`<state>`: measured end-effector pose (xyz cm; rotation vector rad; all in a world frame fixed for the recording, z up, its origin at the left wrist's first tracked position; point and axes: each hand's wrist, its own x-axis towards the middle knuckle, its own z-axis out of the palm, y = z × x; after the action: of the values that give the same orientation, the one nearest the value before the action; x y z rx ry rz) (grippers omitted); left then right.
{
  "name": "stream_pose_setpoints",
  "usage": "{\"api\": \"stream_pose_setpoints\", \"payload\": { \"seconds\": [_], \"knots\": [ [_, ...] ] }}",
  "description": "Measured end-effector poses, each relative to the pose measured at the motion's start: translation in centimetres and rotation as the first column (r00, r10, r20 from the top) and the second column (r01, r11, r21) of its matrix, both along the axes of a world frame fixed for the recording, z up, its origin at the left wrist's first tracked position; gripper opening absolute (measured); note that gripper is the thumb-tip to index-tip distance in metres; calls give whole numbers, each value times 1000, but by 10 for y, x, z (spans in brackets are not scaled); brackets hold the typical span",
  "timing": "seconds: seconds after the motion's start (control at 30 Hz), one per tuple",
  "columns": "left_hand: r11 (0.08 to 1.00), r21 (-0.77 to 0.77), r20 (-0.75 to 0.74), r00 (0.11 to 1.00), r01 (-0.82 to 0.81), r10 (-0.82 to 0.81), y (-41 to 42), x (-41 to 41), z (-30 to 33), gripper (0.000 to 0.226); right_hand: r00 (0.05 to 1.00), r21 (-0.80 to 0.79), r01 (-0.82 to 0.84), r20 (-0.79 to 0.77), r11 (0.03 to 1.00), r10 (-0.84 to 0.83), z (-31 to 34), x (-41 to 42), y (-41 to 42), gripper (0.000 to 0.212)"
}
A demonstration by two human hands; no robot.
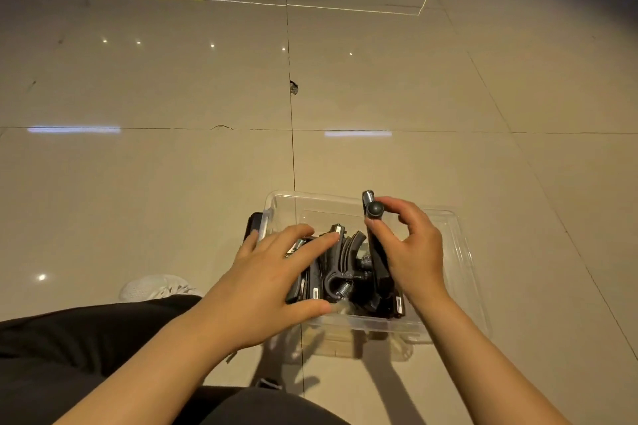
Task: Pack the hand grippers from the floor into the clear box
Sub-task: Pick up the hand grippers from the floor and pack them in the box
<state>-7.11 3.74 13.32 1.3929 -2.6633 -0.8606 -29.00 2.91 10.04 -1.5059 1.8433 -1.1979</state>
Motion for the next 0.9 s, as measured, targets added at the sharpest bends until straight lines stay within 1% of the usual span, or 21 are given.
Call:
{"api": "stream_pose_setpoints", "payload": {
  "seconds": [0.07, 0.13, 0.2, 0.27, 0.3, 0.37, 0.47, 0.5, 0.57, 0.6, 0.63, 0.73, 0.77, 0.83, 0.9],
  "knots": [
    [1000, -20, 70, 998, 9, -8, -2, 5, 0, 78, 981, 41, -45, -189, 998, 52, -13, -19, -1, 23],
    [1000, -13, 116, 993, 11, -9, -3, 8, -7, 80, 930, 107, -85, -348, 991, 117, -27, -38, -3, 23],
    [999, -21, 139, 990, 24, -21, -2, 9, -18, 81, 838, 203, -142, -496, 969, 227, -41, -54, -7, 24],
    [993, -89, 181, 982, 78, -61, -3, 8, -27, 76, 711, 309, -193, -611, 931, 349, -56, -63, -11, 25],
    [988, -126, 199, 978, 94, -68, -4, 7, -32, 73, 646, 349, -216, -650, 912, 402, -64, -66, -12, 24],
    [994, -88, 213, 976, 61, -41, -6, 8, -41, 73, 532, 407, -260, -696, 876, 481, -79, -66, -17, 23],
    [998, 59, 301, 954, -25, 6, -9, 17, -54, 74, 383, 465, -282, -747, 839, 543, -103, -58, -23, 31],
    [996, 78, 317, 948, -32, 6, -10, 21, -59, 79, 363, 483, -277, -748, 831, 555, -113, -56, -23, 32],
    [988, 145, 351, 936, -57, 2, -9, 30, -65, 108, 367, 533, -263, -716, 804, 594, -131, -54, -20, 29],
    [982, 176, 373, 928, -66, -5, -8, 33, -66, 121, 394, 554, -261, -686, 790, 611, -139, -54, -18, 28],
    [979, 189, 381, 925, -80, 2, -7, 37, -68, 127, 439, 565, -252, -657, 786, 613, -144, -54, -16, 27],
    [975, 195, 339, 940, -104, 33, -9, 41, -68, 124, 580, 598, -200, -566, 776, 585, -150, -54, -14, 35],
    [976, 189, 310, 950, -104, 41, -10, 40, -67, 121, 589, 597, -196, -563, 778, 580, -152, -56, -14, 36],
    [980, 168, 243, 968, -106, 63, -13, 38, -65, 115, 540, 597, -213, -588, 773, 603, -155, -59, -13, 37],
    [981, 164, 214, 975, -100, 63, -15, 35, -61, 113, 497, 596, -213, -616, 774, 611, -156, -61, -12, 35]
  ]
}}
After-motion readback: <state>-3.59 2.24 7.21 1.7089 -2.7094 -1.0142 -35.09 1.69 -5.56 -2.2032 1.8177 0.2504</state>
